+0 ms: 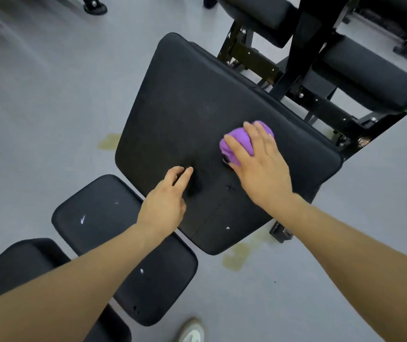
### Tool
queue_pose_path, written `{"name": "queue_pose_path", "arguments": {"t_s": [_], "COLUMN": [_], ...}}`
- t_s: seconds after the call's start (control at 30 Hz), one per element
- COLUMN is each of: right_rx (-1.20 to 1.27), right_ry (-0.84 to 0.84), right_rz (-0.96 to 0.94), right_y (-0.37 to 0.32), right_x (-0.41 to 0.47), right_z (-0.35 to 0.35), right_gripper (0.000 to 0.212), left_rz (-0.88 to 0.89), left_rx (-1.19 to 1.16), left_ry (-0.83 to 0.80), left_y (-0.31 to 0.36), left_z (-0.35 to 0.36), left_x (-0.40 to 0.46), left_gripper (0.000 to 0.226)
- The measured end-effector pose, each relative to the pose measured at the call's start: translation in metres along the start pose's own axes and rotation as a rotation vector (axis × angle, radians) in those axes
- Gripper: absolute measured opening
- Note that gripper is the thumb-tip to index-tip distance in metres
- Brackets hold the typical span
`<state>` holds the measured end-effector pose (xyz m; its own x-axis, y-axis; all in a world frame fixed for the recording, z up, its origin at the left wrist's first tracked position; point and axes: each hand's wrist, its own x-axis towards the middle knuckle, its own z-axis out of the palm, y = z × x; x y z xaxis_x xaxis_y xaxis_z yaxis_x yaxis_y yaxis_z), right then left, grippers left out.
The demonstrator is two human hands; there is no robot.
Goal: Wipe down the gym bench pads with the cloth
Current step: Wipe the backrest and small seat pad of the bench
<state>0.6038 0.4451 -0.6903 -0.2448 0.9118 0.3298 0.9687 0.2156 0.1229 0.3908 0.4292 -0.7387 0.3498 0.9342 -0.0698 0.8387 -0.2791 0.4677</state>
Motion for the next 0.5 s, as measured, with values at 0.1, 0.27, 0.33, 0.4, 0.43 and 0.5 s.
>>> {"name": "queue_pose_path", "arguments": {"t_s": [0.1, 0.27, 0.33, 0.4, 0.43, 0.5], "right_rx": [-0.001, 0.013, 0.031, 0.039, 0.033, 0.016], "right_ry": [-0.033, 0.002, -0.040, -0.053, -0.039, -0.029], "right_rz": [-0.003, -0.015, -0.001, 0.023, 0.039, 0.049], "right_y": [-0.015, -0.005, -0.002, -0.001, -0.003, -0.017], "right_x": [0.039, -0.033, -0.077, -0.084, -0.076, -0.042], "right_z": [0.006, -0.003, -0.007, -0.008, -0.005, 0.003], "right_gripper": [0.052, 0.054, 0.061, 0.061, 0.056, 0.052], "left_rz": [0.003, -0.007, -0.004, 0.008, 0.017, 0.051], "left_rx": [0.015, 0.034, 0.030, 0.023, 0.021, 0.031], "left_ry": [-0.003, -0.014, -0.023, -0.028, -0.030, -0.020], "left_y": [-0.001, 0.002, 0.001, -0.002, -0.003, -0.008], "left_z": [0.001, -0.002, -0.002, -0.002, -0.001, 0.001], "left_x": [0.000, 0.000, 0.001, 0.002, 0.003, 0.002], "left_gripper": [0.071, 0.071, 0.070, 0.070, 0.070, 0.071]}}
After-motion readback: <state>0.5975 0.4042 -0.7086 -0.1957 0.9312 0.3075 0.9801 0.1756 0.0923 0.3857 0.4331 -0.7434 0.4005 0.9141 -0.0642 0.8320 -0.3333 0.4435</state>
